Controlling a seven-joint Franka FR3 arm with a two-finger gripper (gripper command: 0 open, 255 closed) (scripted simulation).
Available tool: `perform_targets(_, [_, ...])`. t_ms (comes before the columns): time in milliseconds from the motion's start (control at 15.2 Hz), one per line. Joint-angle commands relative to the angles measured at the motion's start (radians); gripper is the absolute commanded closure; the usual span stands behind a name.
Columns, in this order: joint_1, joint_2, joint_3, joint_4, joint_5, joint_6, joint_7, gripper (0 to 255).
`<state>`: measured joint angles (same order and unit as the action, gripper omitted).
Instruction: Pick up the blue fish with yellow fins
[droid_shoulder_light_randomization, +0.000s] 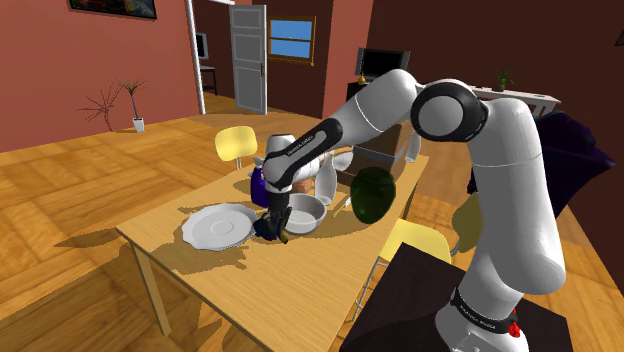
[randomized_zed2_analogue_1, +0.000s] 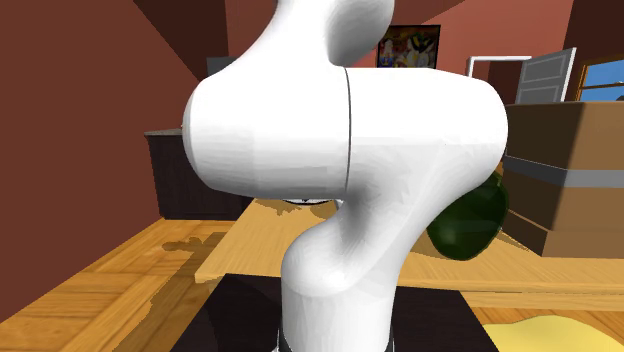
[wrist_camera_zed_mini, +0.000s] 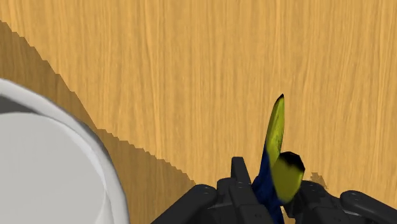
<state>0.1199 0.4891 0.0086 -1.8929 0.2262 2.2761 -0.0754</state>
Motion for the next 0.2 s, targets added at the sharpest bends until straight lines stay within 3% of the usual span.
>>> perform_targets(0, [0.001,-0.016,-0.001,0.005,-0.003,-0.021,0.005,255])
perform_targets(132, [0.001,-0.017,-0.001,0.005,-0.003,-0.022,0.005,255])
